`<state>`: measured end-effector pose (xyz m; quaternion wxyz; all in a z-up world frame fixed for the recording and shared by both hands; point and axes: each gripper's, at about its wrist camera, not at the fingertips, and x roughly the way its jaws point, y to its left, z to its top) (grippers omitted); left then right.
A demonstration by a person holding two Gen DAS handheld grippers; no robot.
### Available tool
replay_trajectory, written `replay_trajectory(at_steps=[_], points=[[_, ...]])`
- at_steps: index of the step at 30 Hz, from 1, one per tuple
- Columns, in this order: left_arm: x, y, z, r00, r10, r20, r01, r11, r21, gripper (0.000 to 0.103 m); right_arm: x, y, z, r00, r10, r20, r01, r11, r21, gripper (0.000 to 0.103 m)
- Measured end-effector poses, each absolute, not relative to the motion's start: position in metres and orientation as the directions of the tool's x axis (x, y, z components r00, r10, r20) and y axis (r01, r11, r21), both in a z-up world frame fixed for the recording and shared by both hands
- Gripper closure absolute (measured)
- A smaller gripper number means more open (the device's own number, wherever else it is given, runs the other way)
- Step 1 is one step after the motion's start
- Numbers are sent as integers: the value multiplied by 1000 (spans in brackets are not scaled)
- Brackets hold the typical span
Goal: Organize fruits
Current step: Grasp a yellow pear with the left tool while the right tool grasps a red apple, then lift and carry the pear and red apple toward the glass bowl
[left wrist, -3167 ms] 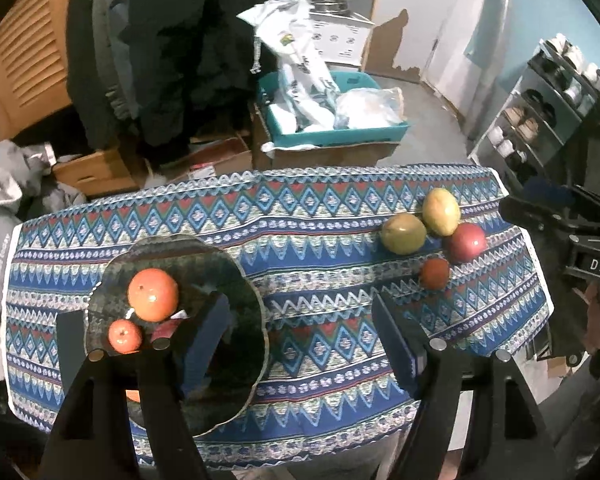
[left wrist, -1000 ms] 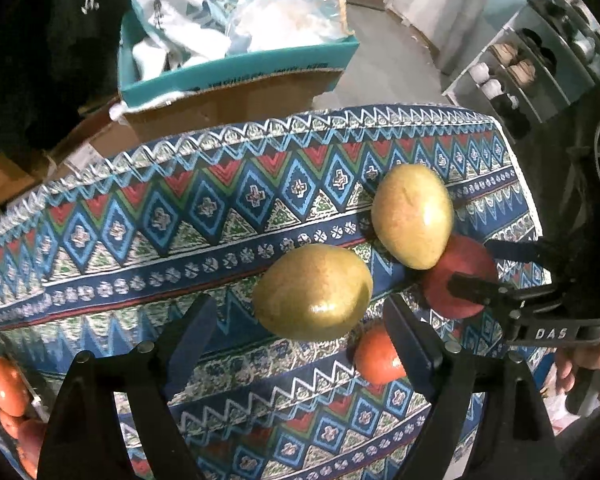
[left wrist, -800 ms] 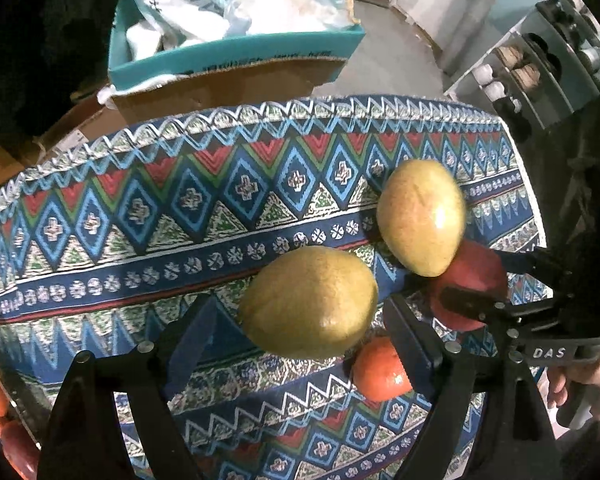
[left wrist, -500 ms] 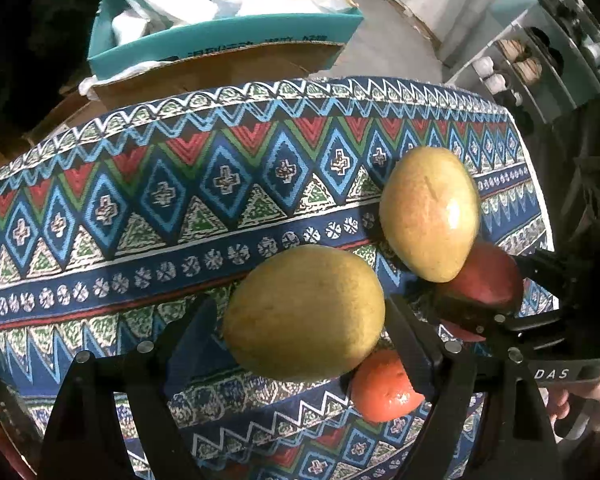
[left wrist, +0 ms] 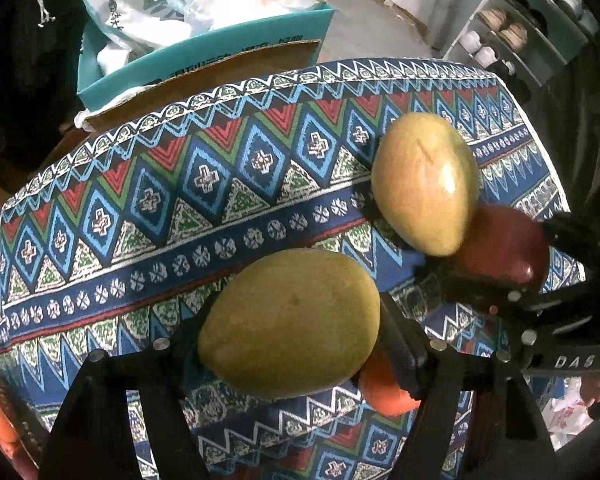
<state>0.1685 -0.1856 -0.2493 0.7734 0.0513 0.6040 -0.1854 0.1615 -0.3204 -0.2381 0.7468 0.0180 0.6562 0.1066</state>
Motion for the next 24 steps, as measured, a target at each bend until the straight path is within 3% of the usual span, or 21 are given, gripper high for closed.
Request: replay_trajectory(at_steps=[24], points=[[122, -131, -163, 328, -239, -914, 347, 930, -119, 27, 131, -305, -144, 305, 207, -930, -176, 972, 158, 27]])
